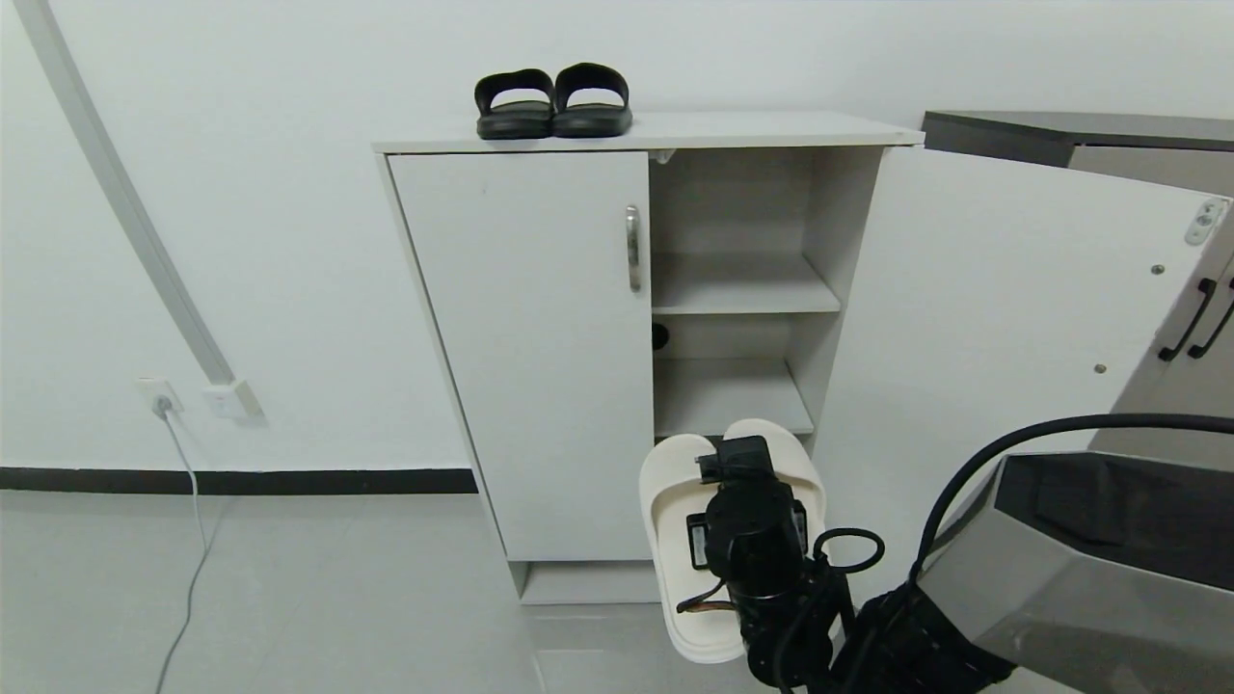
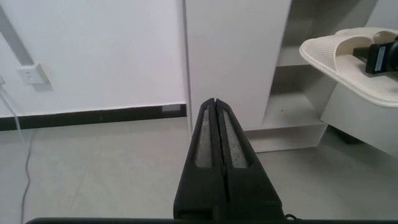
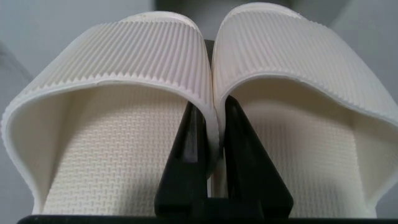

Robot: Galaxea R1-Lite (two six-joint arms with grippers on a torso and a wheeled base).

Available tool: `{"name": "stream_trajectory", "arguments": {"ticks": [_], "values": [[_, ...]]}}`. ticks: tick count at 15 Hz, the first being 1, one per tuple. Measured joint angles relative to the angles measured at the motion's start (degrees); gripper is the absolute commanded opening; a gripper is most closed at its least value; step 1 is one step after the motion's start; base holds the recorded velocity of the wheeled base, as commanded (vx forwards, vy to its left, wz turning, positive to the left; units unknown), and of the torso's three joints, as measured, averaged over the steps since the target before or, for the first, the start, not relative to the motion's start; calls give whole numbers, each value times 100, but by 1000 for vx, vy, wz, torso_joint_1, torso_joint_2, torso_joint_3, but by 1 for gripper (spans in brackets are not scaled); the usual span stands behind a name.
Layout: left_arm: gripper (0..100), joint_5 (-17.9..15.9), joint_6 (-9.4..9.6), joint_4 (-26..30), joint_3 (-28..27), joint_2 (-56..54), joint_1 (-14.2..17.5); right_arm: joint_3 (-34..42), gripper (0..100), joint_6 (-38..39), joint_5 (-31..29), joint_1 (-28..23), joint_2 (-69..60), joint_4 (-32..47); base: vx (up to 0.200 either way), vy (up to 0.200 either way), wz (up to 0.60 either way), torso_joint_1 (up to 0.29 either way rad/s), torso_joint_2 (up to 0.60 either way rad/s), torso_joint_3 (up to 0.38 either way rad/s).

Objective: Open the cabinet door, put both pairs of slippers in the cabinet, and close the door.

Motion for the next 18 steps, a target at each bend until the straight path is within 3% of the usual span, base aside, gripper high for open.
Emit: {"name": "stream_trajectory", "arguments": {"ticks": [18], "values": [[0,1,-24,-5,0,5,-2,-133,0,11,11,-243,402,-241,0,-11,0,0,0,0]]}}
